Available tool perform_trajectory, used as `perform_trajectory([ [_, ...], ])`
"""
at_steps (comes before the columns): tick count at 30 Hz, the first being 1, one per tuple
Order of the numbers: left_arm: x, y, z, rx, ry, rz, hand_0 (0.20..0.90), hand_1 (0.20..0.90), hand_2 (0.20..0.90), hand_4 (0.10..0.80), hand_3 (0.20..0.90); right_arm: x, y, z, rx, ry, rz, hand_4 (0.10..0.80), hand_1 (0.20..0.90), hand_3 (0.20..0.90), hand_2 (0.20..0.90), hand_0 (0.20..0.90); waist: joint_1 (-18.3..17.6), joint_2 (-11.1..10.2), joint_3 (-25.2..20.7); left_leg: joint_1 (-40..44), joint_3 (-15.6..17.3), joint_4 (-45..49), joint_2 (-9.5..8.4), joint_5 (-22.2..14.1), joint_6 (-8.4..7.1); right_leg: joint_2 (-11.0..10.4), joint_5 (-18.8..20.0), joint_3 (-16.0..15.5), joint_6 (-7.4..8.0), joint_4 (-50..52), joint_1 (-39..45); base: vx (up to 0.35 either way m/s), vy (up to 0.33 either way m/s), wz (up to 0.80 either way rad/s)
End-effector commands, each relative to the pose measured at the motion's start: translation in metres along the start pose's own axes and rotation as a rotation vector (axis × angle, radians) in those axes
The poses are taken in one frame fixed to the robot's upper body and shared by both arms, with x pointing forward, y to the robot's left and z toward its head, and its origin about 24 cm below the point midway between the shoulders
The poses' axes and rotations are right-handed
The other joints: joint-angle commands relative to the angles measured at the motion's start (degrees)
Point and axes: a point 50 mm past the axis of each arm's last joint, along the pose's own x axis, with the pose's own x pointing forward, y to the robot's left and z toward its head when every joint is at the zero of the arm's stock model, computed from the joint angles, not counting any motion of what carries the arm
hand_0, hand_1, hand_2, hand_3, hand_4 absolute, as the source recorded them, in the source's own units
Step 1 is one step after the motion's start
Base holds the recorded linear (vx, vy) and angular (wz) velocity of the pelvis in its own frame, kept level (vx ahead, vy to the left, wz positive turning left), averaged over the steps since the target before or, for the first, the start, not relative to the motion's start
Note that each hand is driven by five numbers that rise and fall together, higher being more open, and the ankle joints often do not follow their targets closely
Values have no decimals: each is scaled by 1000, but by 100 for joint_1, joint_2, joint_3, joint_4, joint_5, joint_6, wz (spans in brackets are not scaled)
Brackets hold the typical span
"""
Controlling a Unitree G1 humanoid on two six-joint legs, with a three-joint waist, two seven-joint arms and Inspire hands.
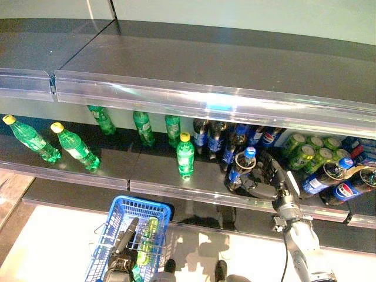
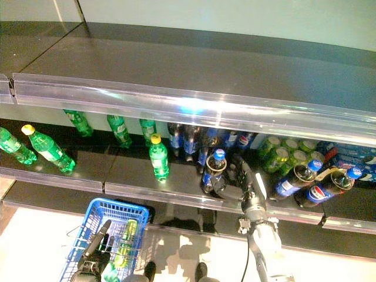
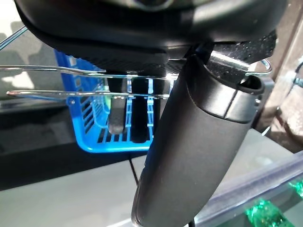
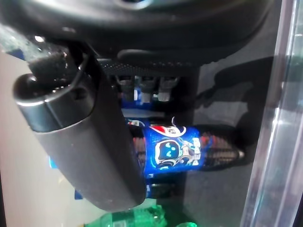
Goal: Pick up the drink and place into the basket.
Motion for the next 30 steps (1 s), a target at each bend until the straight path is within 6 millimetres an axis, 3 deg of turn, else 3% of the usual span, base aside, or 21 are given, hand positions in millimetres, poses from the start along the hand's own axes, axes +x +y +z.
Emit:
perform_trajectory([
  [1, 4, -58, 66, 45, -270, -359, 300, 300, 300, 100, 200, 8, -6, 45, -37, -248, -6, 800, 900, 900, 900, 900, -49, -13, -465, -269, 377, 772, -307, -699, 162, -189, -558, 452, 320, 681, -289, -48, -3, -12],
  [11, 1, -114, 72, 10, -322, -549, 300, 300, 300, 100, 200, 20, -4, 88, -46, -480, -24, 800, 900, 900, 900, 900, -57, -53, 599, -1718, 177, 2178, -485, -897, 339, -292, -659, 744, 297, 1819, -1580, -145, -6, -8],
  [17, -4, -127, 70, 15, -323, -605, 300, 300, 300, 100, 200, 19, -8, 103, -63, -550, -55, 800, 900, 900, 900, 900, -20, -30, 887, -2271, 165, 2776, -576, -1068, 375, -364, -735, 782, 293, 2206, -1952, -48, 12, 3],
  [30, -14, -162, 72, -27, -357, -726, 300, 300, 300, 100, 200, 19, -6, 151, -85, -788, -105, 800, 900, 900, 900, 900, -51, 54, 1398, -3283, 227, 3306, -647, -1117, 459, -247, -719, 908, 238, 2552, -2836, -105, 22, -2],
])
